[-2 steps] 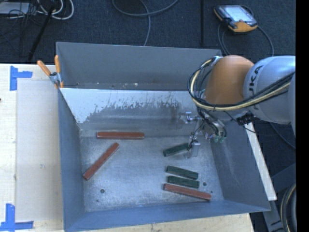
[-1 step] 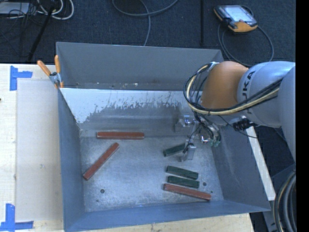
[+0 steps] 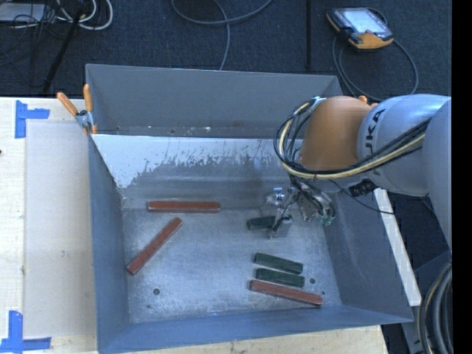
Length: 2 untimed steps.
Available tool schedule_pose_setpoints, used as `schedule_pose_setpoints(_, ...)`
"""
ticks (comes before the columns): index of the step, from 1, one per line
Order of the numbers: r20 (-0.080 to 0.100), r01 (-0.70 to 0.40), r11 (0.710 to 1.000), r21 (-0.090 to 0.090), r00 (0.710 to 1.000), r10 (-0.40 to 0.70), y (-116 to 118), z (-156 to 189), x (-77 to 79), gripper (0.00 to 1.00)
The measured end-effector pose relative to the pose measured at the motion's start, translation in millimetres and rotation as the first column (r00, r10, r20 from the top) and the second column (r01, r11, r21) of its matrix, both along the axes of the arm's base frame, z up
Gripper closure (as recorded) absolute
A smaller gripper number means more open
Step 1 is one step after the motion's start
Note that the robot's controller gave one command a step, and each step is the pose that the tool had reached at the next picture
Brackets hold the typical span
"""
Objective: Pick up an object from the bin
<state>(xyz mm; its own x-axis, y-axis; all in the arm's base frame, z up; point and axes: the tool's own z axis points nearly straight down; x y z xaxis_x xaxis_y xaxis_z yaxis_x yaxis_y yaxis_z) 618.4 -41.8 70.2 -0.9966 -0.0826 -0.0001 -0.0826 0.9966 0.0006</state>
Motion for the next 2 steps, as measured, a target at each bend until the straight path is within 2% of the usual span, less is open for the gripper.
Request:
schedule_pose_setpoints(1,0.000,0.000,1.000,0.000,1.000,0.000,0.0,0.0,0.0,1.00)
schedule_pose_setpoints(2,-0.008,0.000,1.000,0.001,1.000,0.000,0.3,8.5,-2.5,1.00)
